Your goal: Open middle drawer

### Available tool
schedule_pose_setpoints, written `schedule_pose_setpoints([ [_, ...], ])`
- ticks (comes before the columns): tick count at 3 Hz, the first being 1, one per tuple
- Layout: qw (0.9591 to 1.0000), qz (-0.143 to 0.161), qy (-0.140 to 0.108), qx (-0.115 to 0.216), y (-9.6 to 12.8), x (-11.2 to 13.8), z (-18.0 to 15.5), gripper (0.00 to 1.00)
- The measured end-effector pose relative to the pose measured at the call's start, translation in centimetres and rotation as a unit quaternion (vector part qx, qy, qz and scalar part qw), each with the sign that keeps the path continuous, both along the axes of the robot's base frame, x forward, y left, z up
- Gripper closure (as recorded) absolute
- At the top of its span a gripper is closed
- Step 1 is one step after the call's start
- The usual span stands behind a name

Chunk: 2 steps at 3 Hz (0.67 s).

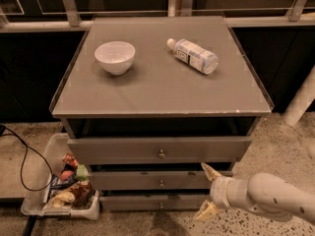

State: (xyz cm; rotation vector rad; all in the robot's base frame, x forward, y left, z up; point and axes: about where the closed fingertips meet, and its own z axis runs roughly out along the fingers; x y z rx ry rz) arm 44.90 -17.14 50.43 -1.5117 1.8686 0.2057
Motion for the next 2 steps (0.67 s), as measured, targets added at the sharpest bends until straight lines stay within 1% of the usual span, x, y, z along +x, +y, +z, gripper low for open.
schedule_pose_setpoints([
  [1,0.9999,-0.009,-0.003,-0.002,-0.4,0.9,-2.8,0.0],
  [2,0.9998,-0.017,-0.014,0.001,-1.0,2.1,-4.4,0.0],
])
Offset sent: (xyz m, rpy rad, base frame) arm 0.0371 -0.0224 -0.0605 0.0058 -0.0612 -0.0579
